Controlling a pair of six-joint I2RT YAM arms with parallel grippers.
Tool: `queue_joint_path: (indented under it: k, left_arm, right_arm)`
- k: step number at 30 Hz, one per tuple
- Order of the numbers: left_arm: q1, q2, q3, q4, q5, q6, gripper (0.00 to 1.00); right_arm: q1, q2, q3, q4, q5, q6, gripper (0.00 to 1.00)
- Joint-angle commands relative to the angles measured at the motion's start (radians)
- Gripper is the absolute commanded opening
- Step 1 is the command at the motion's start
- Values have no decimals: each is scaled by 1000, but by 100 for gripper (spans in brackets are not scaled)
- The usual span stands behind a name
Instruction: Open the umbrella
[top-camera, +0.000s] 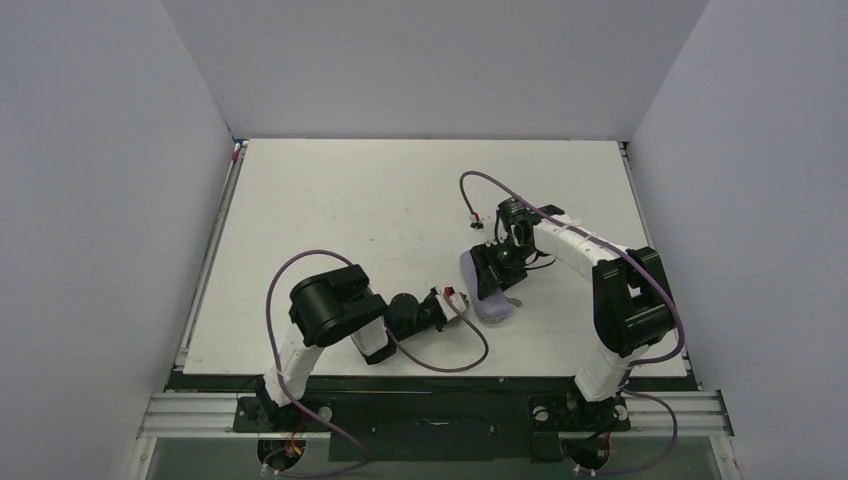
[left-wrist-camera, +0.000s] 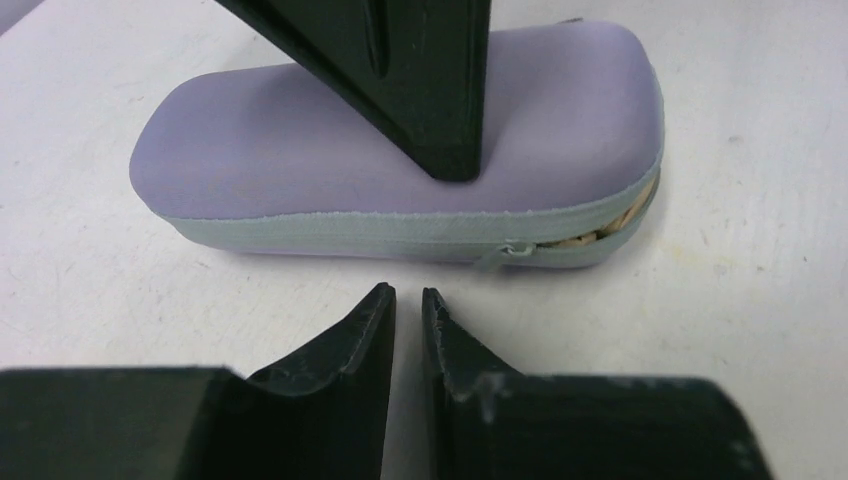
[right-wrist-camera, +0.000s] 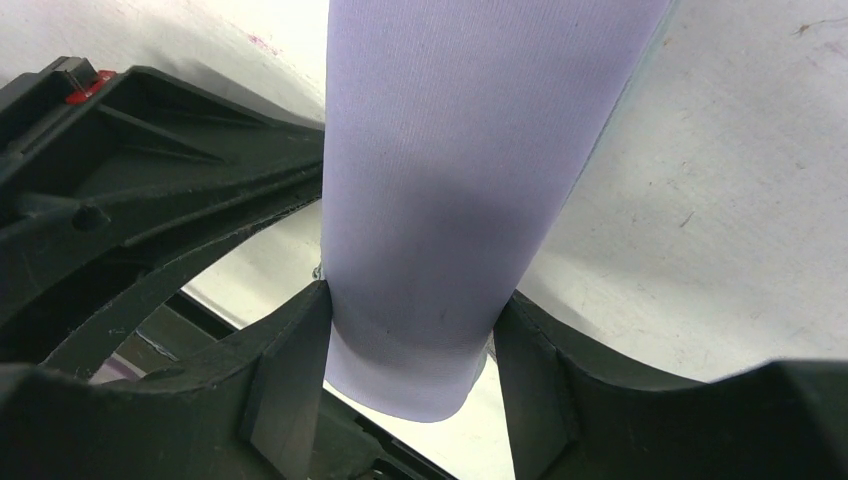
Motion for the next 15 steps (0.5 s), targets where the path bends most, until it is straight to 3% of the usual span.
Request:
queue_joint_path:
  k: [1,7,15]
  left_arm:
    - [-14,-1,-34,105,44,63,18]
    - [-23,-4,-37,90,111,49,37]
    - [-22,6,3,36,146,-5,38]
  right_arm:
    - [13,9,-17,-38,3,-18,0]
    - [7,20,-3,-33,-1,-10,0]
    - [10,18,-4,-37,-17,-26,0]
